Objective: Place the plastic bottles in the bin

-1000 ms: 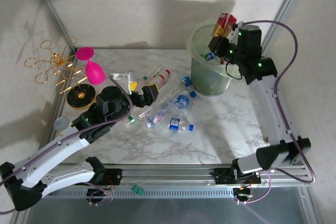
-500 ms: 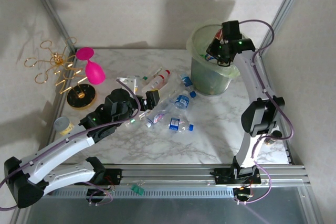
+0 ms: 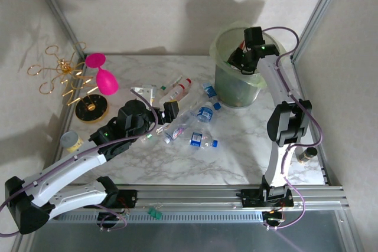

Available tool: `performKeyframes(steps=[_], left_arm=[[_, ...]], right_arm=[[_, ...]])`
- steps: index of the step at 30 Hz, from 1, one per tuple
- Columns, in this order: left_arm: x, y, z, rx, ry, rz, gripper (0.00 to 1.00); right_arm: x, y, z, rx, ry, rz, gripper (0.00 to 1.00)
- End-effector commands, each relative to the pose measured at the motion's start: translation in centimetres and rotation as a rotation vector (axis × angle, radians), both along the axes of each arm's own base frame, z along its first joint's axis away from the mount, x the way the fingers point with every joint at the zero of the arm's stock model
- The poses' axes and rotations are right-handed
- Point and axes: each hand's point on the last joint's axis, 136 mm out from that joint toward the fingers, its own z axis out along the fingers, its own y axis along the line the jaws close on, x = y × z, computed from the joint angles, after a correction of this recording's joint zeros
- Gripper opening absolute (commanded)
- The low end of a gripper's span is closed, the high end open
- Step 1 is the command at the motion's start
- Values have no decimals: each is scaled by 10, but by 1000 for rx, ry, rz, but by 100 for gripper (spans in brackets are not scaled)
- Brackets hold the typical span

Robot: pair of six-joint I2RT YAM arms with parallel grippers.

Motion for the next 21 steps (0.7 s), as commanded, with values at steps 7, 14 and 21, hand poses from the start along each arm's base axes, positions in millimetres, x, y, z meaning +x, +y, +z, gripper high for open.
performKeyframes(steps=[7, 14, 21], left_arm=[[-1, 2, -3, 18, -15, 2, 99], [-2, 1, -2, 15, -17, -6, 99], [-7, 1, 7, -2, -44, -32, 99]], right_arm=[[-7, -3, 40, 29, -92, 13, 70], [-23, -6, 75, 31, -186, 30, 78], [-49, -9, 135, 36, -362, 75, 78]])
